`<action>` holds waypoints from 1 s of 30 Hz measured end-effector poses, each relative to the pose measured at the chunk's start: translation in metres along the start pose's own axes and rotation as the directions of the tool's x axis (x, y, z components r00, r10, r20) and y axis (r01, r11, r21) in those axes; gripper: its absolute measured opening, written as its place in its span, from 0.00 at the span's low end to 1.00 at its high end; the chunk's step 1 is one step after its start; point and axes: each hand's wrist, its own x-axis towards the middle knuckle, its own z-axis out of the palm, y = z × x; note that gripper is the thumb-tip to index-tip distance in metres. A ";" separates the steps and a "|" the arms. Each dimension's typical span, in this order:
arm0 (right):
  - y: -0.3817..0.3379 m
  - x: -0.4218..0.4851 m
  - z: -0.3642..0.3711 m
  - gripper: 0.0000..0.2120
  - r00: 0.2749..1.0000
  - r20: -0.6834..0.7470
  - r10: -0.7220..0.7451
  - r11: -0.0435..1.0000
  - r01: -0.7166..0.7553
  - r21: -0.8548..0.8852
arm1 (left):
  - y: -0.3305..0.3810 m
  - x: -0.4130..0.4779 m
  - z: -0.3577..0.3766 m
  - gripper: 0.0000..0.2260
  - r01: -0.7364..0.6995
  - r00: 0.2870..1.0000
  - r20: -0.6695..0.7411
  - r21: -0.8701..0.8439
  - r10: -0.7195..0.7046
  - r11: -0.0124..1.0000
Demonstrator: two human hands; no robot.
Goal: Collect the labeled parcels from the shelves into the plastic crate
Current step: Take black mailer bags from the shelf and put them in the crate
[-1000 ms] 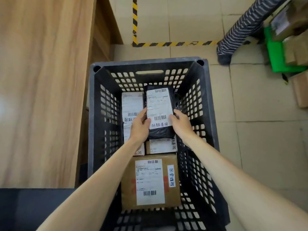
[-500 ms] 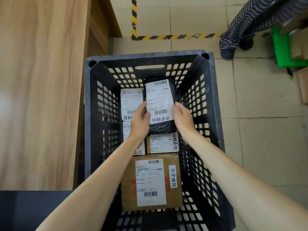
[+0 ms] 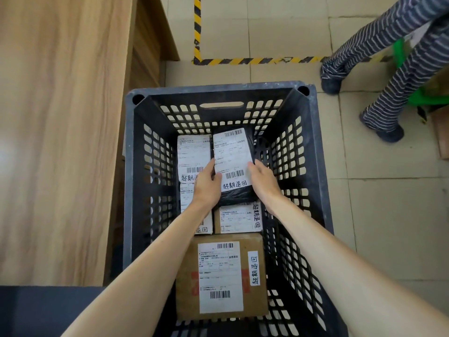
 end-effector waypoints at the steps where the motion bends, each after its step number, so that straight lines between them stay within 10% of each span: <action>1: -0.001 0.002 0.001 0.17 1.000 -0.002 0.009 1.000 -0.009 -0.015 | 0.006 -0.001 0.000 0.21 0.000 1.000 -0.006 0.022 0.000 1.000; 12: 0.009 0.036 0.009 0.24 0.996 0.029 0.083 0.995 -0.082 -0.048 | 0.024 0.015 0.004 0.17 0.119 0.993 -0.001 0.107 -0.120 0.987; 19: -0.002 0.028 0.001 0.19 0.997 -0.078 -0.019 0.957 -0.004 -0.289 | 0.039 -0.008 -0.010 0.16 -0.048 0.998 -0.027 0.190 0.054 0.981; 30: -0.191 -0.107 -0.071 0.13 0.776 0.236 -0.584 0.331 0.493 -0.804 | 0.222 -0.152 -0.121 0.17 -0.260 0.905 -0.022 0.761 0.425 0.594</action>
